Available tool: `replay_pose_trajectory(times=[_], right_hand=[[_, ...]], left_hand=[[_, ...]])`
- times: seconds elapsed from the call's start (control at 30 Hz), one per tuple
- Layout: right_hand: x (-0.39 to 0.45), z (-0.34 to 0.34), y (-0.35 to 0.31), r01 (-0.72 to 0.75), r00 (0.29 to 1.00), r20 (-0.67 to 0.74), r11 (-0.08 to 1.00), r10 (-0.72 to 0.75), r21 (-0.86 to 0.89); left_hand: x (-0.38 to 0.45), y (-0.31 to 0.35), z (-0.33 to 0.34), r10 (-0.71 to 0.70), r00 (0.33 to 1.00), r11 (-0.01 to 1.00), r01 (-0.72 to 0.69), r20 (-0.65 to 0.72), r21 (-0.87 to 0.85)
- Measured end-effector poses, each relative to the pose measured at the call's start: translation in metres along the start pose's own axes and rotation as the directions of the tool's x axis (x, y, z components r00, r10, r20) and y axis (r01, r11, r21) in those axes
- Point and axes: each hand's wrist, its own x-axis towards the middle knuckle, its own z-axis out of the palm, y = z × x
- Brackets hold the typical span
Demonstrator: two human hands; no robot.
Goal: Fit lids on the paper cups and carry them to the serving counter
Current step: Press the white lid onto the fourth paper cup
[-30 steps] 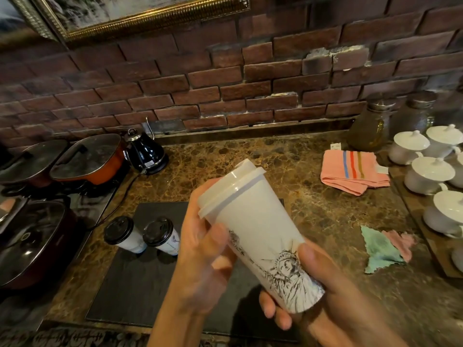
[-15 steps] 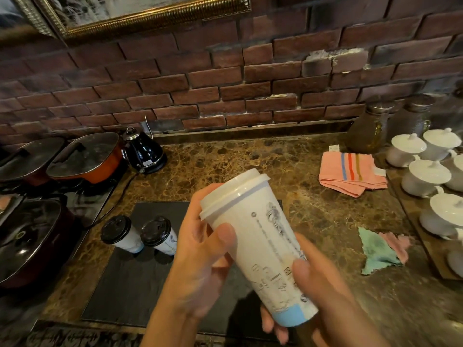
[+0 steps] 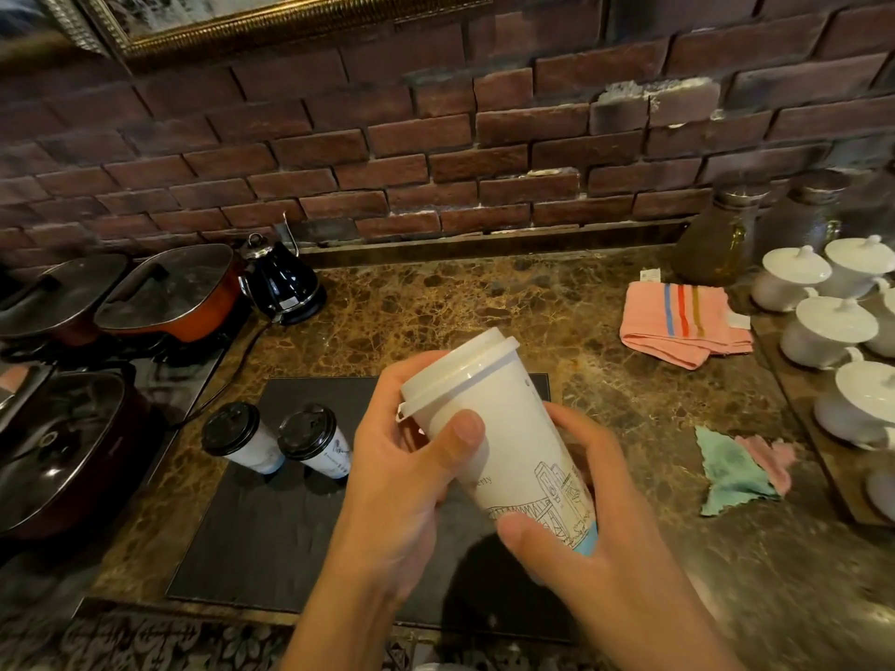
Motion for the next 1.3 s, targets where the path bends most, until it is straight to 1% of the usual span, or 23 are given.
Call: replay_pose_trajectory(times=[0.07, 0.17, 0.23, 0.3, 0.33, 0.37, 0.4, 0.43, 0.47, 0.5, 0.53, 0.57, 0.63, 0.7, 0.73, 0.83, 0.93, 1.03, 1.07, 1.13, 1.17, 1.23, 1.3], right_hand=[[-0.002, -0.003, 0.000, 0.006, 0.999, 0.034, 0.983, -0.013, 0.183], [-0.004, -0.009, -0.014, -0.225, 0.957, 0.276, 0.816, 0.084, 0.533], [-0.004, -0.013, -0.015, -0.297, 0.938, 0.335, 0.710, 0.090, 0.639], [-0.018, -0.013, -0.008, -0.295, 0.919, 0.395, 0.672, 0.005, 0.679], [-0.013, -0.016, -0.008, -0.321, 0.927, 0.372, 0.614, 0.049, 0.721], [-0.010, -0.016, -0.014, -0.359, 0.873, 0.487, 0.720, 0.032, 0.594], [-0.004, -0.015, -0.007, -0.403, 0.875, 0.481, 0.640, 0.058, 0.655], [-0.002, -0.014, -0.011, -0.297, 0.917, 0.399, 0.697, 0.017, 0.652], [0.005, -0.012, -0.008, -0.328, 0.930, 0.340, 0.737, 0.141, 0.591], [0.003, -0.011, -0.007, -0.265, 0.941, 0.325, 0.803, 0.093, 0.535], [0.002, -0.009, -0.003, -0.203, 0.971, 0.198, 0.891, 0.131, 0.407], [0.005, -0.009, 0.000, -0.095, 0.994, 0.068, 0.971, 0.082, 0.218], [0.007, -0.010, 0.001, 0.015, 0.999, -0.029, 0.996, -0.013, 0.084], [0.003, -0.015, -0.003, 0.024, 1.000, -0.001, 0.995, -0.024, 0.102], [0.002, -0.018, 0.001, 0.000, 0.999, 0.042, 0.980, -0.008, 0.201], [0.007, -0.024, -0.009, -0.240, 0.955, 0.276, 0.837, 0.112, 0.491], [-0.004, -0.023, 0.008, -0.311, 0.890, 0.454, 0.781, 0.040, 0.542], [0.010, -0.016, 0.002, -0.400, 0.911, 0.367, 0.622, 0.189, 0.673], [0.005, -0.014, 0.002, -0.330, 0.938, 0.304, 0.687, 0.164, 0.647], [0.006, -0.012, 0.002, -0.168, 0.985, 0.084, 0.932, 0.149, 0.321], [0.006, -0.011, 0.002, -0.087, 0.996, 0.018, 0.981, 0.085, 0.173], [0.008, -0.010, 0.002, -0.031, 0.999, -0.038, 0.997, 0.033, 0.067], [0.006, -0.011, 0.002, -0.063, 0.998, -0.002, 0.989, 0.064, 0.135]], left_hand=[[0.000, 0.002, -0.004, -0.010, 0.999, 1.000, 0.010, 0.044, -0.016], [0.000, 0.003, -0.010, -0.021, 0.993, 1.000, 0.022, 0.113, -0.011], [0.000, 0.004, -0.012, -0.019, 0.990, 0.999, 0.023, 0.136, -0.027], [0.001, 0.003, -0.013, -0.015, 0.987, 0.998, 0.024, 0.158, -0.055], [0.001, 0.003, -0.014, -0.012, 0.986, 0.998, 0.023, 0.166, -0.062], [0.002, 0.003, -0.014, -0.010, 0.986, 0.998, 0.020, 0.165, -0.060], [0.002, 0.001, -0.014, -0.006, 0.988, 0.999, 0.014, 0.156, -0.053], [0.002, 0.000, -0.015, -0.003, 0.990, 0.999, 0.009, 0.140, -0.042], [0.002, -0.001, -0.015, -0.001, 0.993, 1.000, 0.005, 0.120, -0.028], [0.003, -0.003, -0.015, -0.001, 0.995, 1.000, 0.001, 0.099, -0.005], [0.003, -0.004, -0.015, -0.001, 0.996, 1.000, -0.001, 0.085, 0.028], [0.003, -0.006, -0.015, 0.000, 0.997, 0.998, -0.006, 0.082, 0.064], [0.003, -0.005, -0.016, 0.006, 0.996, 0.992, -0.018, 0.091, 0.128], [0.004, -0.002, -0.016, 0.008, 0.995, 0.988, -0.023, 0.100, 0.150], [0.004, -0.001, -0.017, 0.011, 0.994, 0.989, -0.026, 0.108, 0.143], [0.004, 0.001, -0.017, 0.002, 0.989, 0.996, -0.015, 0.146, 0.091], [0.004, 0.000, -0.012, -0.044, 0.976, 0.998, 0.052, 0.212, -0.032], [0.004, -0.003, -0.009, -0.042, 0.984, 0.996, 0.056, 0.170, -0.074], [0.005, -0.004, -0.010, -0.025, 0.991, 0.998, 0.031, 0.131, -0.051], [0.007, -0.007, -0.011, 0.010, 0.998, 1.000, -0.011, 0.062, 0.011], [0.007, -0.007, -0.011, 0.018, 0.999, 0.999, -0.020, 0.039, 0.039], [0.007, -0.009, -0.009, 0.013, 0.999, 0.998, -0.015, 0.031, 0.063], [0.007, -0.009, -0.008, -0.007, 0.999, 1.000, 0.006, 0.046, 0.023]])
